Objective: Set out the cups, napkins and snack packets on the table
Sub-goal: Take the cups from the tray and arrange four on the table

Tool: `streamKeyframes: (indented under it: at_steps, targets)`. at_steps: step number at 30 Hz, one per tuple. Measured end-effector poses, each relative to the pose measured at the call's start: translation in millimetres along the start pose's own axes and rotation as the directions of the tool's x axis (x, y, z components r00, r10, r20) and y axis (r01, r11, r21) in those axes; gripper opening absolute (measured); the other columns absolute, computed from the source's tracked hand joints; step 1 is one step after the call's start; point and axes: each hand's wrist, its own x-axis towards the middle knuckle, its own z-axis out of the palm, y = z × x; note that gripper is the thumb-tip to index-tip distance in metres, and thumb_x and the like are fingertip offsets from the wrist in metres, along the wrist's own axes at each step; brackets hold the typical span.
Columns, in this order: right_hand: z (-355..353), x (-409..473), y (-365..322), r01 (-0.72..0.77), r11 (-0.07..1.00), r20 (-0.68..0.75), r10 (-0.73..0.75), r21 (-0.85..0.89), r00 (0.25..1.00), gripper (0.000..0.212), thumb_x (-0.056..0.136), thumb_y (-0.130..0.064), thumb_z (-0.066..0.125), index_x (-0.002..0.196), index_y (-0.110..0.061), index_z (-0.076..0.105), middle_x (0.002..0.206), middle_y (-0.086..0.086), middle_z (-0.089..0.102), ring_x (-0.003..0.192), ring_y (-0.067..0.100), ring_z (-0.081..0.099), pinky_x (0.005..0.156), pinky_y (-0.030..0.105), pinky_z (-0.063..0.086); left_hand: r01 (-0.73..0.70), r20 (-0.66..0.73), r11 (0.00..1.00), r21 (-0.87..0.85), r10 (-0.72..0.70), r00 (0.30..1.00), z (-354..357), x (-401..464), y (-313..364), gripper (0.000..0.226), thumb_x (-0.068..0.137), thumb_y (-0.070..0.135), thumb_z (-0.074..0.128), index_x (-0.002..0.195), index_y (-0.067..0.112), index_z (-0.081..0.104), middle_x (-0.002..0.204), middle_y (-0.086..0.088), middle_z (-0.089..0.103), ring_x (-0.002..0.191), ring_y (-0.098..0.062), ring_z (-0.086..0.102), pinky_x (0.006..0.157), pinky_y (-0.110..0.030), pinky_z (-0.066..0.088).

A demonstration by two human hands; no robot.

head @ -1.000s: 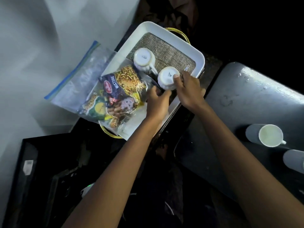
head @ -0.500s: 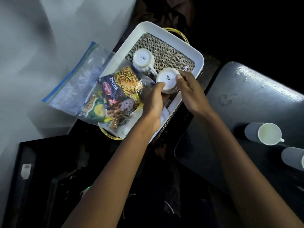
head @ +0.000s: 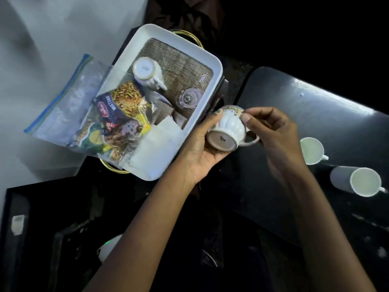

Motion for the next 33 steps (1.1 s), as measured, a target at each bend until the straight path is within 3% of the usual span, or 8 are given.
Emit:
streamKeyframes:
  at_steps: [5,8,10,16,20,23,29,33]
  targets:
    - [-48,-15,5,-0.292,0.955,0.052,0.294,-0.045,0.954,0.068,0.061,-0.057,0.068,0.119,-0.022,0.056,0.114,0.000,0.066,0.106,0.017,0.063,0.080,0.033,0.053,0.006,0.090,0.997,0.076,-0.013,0.996,20,0,-36,0.031,0.071,0.029,0.069,0.097,0.012,0.067,0.096,-0.008,0.069,0.090,-0.021,0.066,0.067,-0.030,0.057]
    - [-75,-25,7,-0.389,0.920,0.226,0.389,-0.047,0.893,0.061,0.072,-0.061,0.060,0.115,-0.018,0.063,0.116,0.004,0.068,0.105,0.019,0.066,0.077,0.032,0.057,-0.009,0.109,0.980,0.199,-0.013,0.994,34,-2,-54,0.039,0.073,0.028,0.069,0.107,0.009,0.065,0.098,-0.007,0.068,0.092,-0.020,0.066,0.069,-0.031,0.058]
    - [-90,-30,9,-0.394,0.918,0.275,0.391,-0.049,0.878,0.057,0.074,-0.061,0.060,0.110,-0.018,0.067,0.115,0.006,0.069,0.103,0.019,0.067,0.080,0.034,0.057,-0.019,0.092,0.944,0.329,-0.012,0.996,38,-2,-63,0.037,0.082,0.025,0.064,0.115,0.009,0.059,0.101,-0.006,0.066,0.097,-0.019,0.064,0.084,-0.038,0.056]
    - [-129,-46,14,-0.352,0.934,0.215,0.356,-0.062,0.909,0.079,0.054,-0.048,0.081,0.125,-0.023,0.058,0.105,-0.009,0.073,0.098,0.006,0.067,0.074,0.018,0.054,-0.092,0.168,0.700,0.708,-0.041,0.985,49,-6,-76,0.046,0.082,0.018,0.068,0.124,0.024,0.052,0.119,0.005,0.065,0.117,-0.014,0.057,0.108,-0.050,0.037]
    - [-149,-59,19,-0.266,0.939,0.177,0.306,-0.219,0.935,0.103,0.040,-0.044,0.089,0.134,-0.028,0.049,0.115,-0.010,0.068,0.109,0.002,0.062,0.091,0.023,0.050,-0.276,0.344,0.464,0.842,-0.067,0.937,53,-1,-83,0.073,0.076,0.007,0.074,0.138,0.027,0.041,0.127,0.011,0.058,0.121,-0.002,0.051,0.102,-0.020,0.040]
    - [-159,-70,27,-0.194,0.921,0.162,0.260,-0.337,0.952,0.095,0.046,-0.039,0.091,0.131,-0.032,0.050,0.117,-0.013,0.066,0.111,0.000,0.060,0.092,0.024,0.050,-0.402,0.431,0.272,0.874,-0.056,0.901,60,1,-95,0.076,0.069,0.006,0.080,0.134,0.026,0.046,0.125,0.016,0.057,0.114,0.007,0.053,0.092,-0.006,0.040]
    - [-163,-93,60,-0.108,0.849,0.059,0.162,-0.518,0.985,0.076,0.056,-0.025,0.088,0.121,-0.036,0.052,0.115,-0.023,0.056,0.114,0.009,0.054,0.092,0.033,0.051,-0.474,0.474,-0.014,0.880,0.086,0.877,55,10,-135,0.072,0.067,0.009,0.078,0.132,0.022,0.051,0.131,0.006,0.056,0.122,-0.010,0.050,0.110,-0.035,0.034]
    - [-163,-98,85,-0.099,0.807,-0.006,0.117,-0.582,0.993,0.075,0.057,-0.012,0.086,0.123,-0.027,0.054,0.116,-0.008,0.050,0.114,0.020,0.049,0.094,0.043,0.049,-0.451,0.454,-0.054,0.891,0.119,0.883,44,22,-162,0.069,0.070,0.008,0.076,0.131,0.025,0.049,0.129,0.008,0.054,0.121,-0.009,0.047,0.117,-0.045,0.019]
